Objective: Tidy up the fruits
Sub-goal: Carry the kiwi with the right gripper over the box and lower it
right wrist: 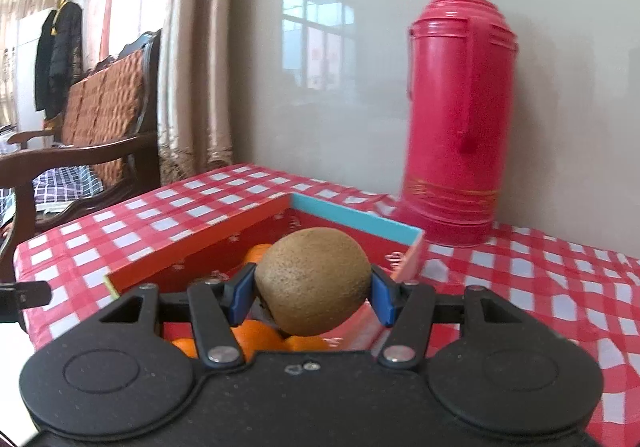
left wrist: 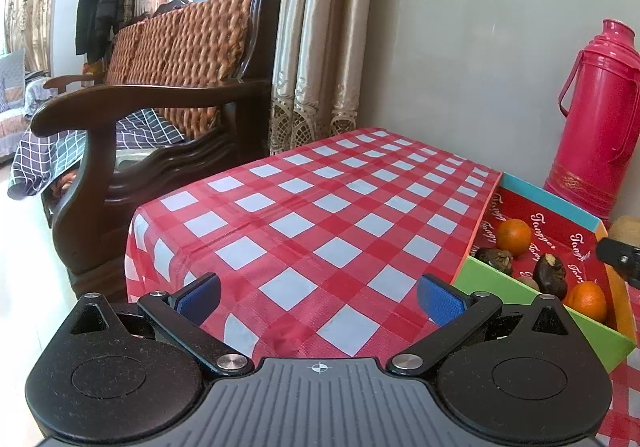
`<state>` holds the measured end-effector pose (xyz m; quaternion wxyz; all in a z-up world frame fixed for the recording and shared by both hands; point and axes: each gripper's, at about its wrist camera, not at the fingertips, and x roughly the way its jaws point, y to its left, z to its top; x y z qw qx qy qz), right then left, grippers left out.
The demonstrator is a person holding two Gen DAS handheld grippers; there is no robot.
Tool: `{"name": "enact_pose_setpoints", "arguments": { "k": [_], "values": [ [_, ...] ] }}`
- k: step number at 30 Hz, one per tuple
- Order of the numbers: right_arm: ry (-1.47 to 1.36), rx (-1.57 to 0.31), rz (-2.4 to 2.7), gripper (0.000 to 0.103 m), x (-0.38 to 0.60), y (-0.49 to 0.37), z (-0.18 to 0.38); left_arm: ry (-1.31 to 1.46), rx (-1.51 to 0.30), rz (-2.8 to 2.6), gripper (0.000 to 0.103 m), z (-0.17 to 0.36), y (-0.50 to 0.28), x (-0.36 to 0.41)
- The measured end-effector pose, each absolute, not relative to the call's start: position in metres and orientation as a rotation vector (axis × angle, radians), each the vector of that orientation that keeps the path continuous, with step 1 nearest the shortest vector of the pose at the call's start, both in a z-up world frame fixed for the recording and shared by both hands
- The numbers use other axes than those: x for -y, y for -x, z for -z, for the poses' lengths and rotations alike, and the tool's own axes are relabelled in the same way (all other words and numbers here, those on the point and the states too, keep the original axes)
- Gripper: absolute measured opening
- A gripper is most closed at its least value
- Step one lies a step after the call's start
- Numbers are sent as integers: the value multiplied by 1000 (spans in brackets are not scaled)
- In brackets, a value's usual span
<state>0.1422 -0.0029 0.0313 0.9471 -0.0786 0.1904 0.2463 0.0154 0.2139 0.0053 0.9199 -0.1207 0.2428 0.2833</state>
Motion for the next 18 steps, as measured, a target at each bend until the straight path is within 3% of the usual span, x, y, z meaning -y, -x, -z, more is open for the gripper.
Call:
{"name": "enact_pose_setpoints", "arguments": {
  "k": [18],
  "values": [
    [214,-440,-661,50,-52,-139,-24,290,-495,-604,103,-3,-8,-230]
  ]
}}
